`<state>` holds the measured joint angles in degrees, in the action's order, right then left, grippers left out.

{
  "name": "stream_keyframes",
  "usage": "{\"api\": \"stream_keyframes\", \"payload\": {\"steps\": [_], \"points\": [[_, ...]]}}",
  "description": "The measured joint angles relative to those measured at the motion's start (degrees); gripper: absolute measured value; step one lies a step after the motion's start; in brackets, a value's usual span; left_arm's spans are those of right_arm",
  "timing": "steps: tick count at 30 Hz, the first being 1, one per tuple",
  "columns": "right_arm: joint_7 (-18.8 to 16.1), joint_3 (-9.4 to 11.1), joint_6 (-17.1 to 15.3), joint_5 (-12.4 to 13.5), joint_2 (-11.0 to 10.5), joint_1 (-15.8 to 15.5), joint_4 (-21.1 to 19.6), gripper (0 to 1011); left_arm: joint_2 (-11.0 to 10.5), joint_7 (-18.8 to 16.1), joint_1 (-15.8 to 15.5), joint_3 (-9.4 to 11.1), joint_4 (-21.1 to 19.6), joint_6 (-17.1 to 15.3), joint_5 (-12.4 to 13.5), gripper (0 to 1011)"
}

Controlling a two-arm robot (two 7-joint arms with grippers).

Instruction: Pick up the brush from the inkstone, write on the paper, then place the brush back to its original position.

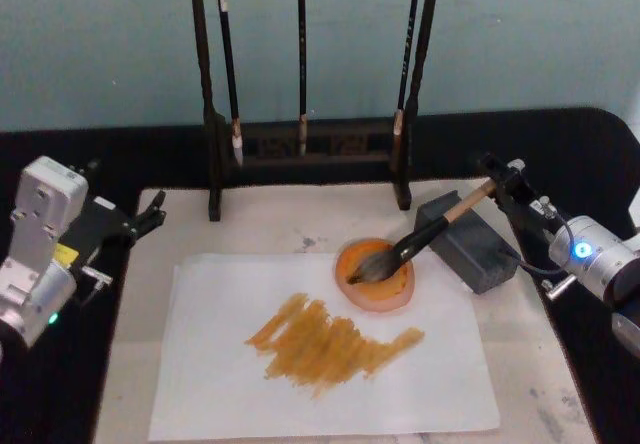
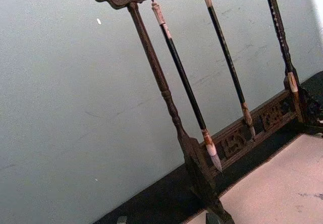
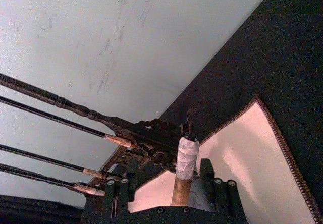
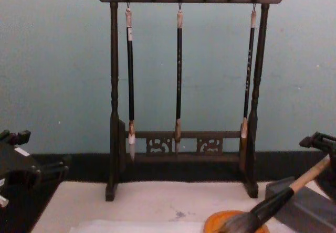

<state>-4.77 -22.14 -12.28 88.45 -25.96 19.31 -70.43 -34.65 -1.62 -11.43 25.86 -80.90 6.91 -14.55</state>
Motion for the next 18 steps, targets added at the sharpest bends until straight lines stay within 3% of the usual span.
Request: {"api": "stream_keyframes", "payload": {"steps": [9, 18], "points": [[-0.01, 0.0, 0.0, -0.05, 0.0, 0.0, 0.0, 1000, 0.0, 0.0, 0.0, 0.0, 0.0, 0.0, 0.0, 1010], [0.26, -0.35, 0.09, 0.15, -0.38, -0.18, -0.43, 1000, 0.0, 0.0, 0.0, 0.0, 0.0, 0.0, 0.0, 1010]]}}
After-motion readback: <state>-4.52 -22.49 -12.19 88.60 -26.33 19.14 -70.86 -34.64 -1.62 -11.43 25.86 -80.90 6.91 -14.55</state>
